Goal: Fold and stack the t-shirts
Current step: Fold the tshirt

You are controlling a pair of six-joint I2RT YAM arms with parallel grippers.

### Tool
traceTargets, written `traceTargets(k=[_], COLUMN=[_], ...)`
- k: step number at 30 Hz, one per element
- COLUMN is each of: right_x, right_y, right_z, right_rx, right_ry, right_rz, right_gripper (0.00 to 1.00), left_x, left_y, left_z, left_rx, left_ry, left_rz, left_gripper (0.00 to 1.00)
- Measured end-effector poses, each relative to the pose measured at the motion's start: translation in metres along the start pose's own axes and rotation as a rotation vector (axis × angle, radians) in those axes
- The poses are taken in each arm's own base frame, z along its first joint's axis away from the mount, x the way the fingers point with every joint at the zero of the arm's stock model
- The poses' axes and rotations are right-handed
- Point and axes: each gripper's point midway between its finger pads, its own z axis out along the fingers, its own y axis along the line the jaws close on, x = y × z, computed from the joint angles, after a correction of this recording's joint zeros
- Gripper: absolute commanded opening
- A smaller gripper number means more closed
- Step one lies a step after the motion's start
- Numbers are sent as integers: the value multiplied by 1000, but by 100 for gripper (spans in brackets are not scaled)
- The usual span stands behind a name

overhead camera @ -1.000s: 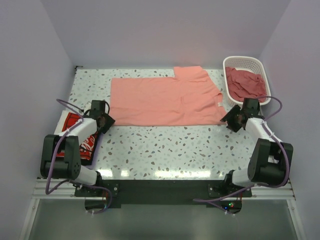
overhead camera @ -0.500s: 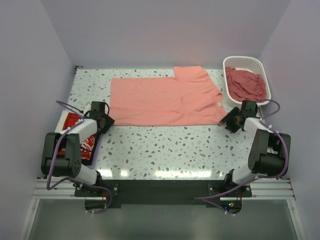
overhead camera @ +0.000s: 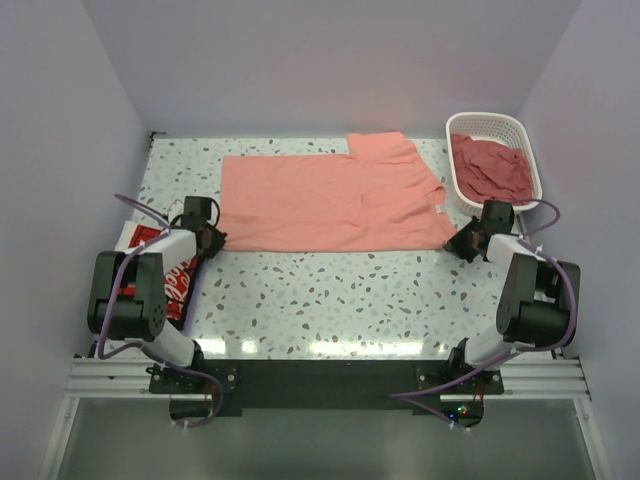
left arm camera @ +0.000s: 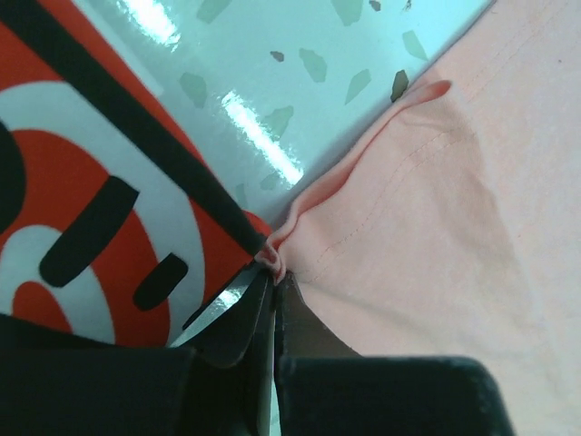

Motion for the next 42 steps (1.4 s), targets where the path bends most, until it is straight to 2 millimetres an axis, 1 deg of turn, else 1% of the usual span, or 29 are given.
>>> traceTargets(k=[5,8,16,19,22,23,25,26,28,29,31,33,36,42], right_x=[1,1,-10,-11,-9,-7,2,7,21,27,35,40,35,7], right_y=[-1,-4,-9,-17,-24,-25,-24,-24,-23,-23,-25,-26,-20,4], right_z=[-2,-11,-66,-86,-100,-103,-101,-97,-86,-80,-66,-56,-41,-31], right_rx=[14,43,116,141,138,128,102,82,45,32,16,5,-28,-117], right_ry=[12,12,-50,-71,-94,-96,-76,-56,-1,24,65,94,91,-18], right_rz=[1,3,12,27,33,26,12,2,-12,-13,-10,-6,1,26], right_gripper=[0,0,0,0,11,19,28,34,39,45,49,52,53,52], left_x=[-4,-4,-12,-8,1,4,10,12,14,15,16,17,17,17], left_y=[-4,-1,10,22,38,42,50,53,55,56,56,57,55,53], left_z=[-2,-7,-37,-46,-52,-53,-55,-55,-55,-56,-56,-56,-55,-55], left_rx=[-8,-23,-48,-57,-68,-71,-78,-79,-77,-75,-70,-68,-59,-46], left_ry=[6,12,-18,-25,-18,-15,-9,-7,-4,-3,-3,-3,-3,-1], left_rz=[18,25,29,30,33,34,36,37,37,37,36,36,37,48], left_gripper=[0,0,0,0,0,0,0,0,0,0,0,0,0,0])
